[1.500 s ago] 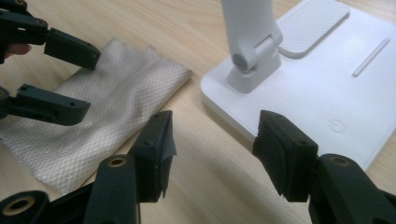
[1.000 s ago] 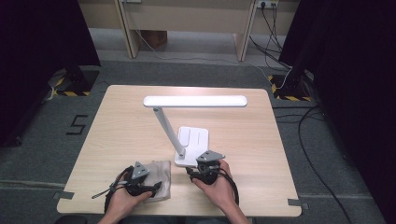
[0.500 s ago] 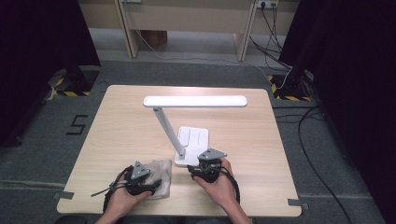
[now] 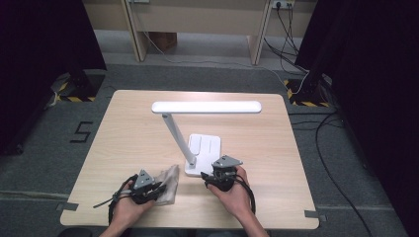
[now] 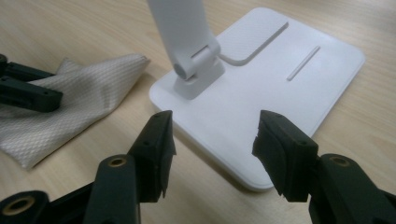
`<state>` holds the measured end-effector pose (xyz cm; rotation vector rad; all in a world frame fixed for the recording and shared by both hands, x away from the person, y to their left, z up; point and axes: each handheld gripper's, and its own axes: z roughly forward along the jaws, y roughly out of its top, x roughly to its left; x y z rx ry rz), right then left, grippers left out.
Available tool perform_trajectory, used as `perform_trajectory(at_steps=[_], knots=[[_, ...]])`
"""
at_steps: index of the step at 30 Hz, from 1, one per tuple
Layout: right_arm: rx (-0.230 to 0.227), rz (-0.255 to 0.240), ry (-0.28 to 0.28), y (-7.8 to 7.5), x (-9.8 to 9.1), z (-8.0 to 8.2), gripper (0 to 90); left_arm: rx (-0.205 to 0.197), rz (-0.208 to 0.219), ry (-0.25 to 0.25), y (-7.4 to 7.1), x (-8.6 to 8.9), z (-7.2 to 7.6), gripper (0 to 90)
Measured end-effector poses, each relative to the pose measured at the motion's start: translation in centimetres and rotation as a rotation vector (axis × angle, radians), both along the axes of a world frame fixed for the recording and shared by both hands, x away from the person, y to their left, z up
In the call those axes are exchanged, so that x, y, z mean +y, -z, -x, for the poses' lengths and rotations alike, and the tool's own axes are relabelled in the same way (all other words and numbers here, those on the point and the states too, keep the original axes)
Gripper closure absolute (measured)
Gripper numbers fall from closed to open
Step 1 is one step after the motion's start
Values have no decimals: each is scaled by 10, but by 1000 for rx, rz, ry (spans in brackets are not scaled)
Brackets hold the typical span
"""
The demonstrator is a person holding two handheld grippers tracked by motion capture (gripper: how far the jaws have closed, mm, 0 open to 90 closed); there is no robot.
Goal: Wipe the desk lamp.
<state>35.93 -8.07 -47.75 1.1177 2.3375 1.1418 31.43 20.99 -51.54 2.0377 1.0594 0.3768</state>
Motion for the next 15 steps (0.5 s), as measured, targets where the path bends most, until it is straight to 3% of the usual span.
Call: perform_trajectory(at_steps=[4, 9, 15], knots=[[-21, 10, 22, 4, -6, -10, 576, 2, 33, -6, -2, 4, 1, 811], [-33, 13, 47, 12, -13, -21, 689, -48, 79, -17, -15, 10, 2, 813], [-49, 31, 48, 19, -12, -25, 737, -107, 133, -38, -34, 14, 5, 813]])
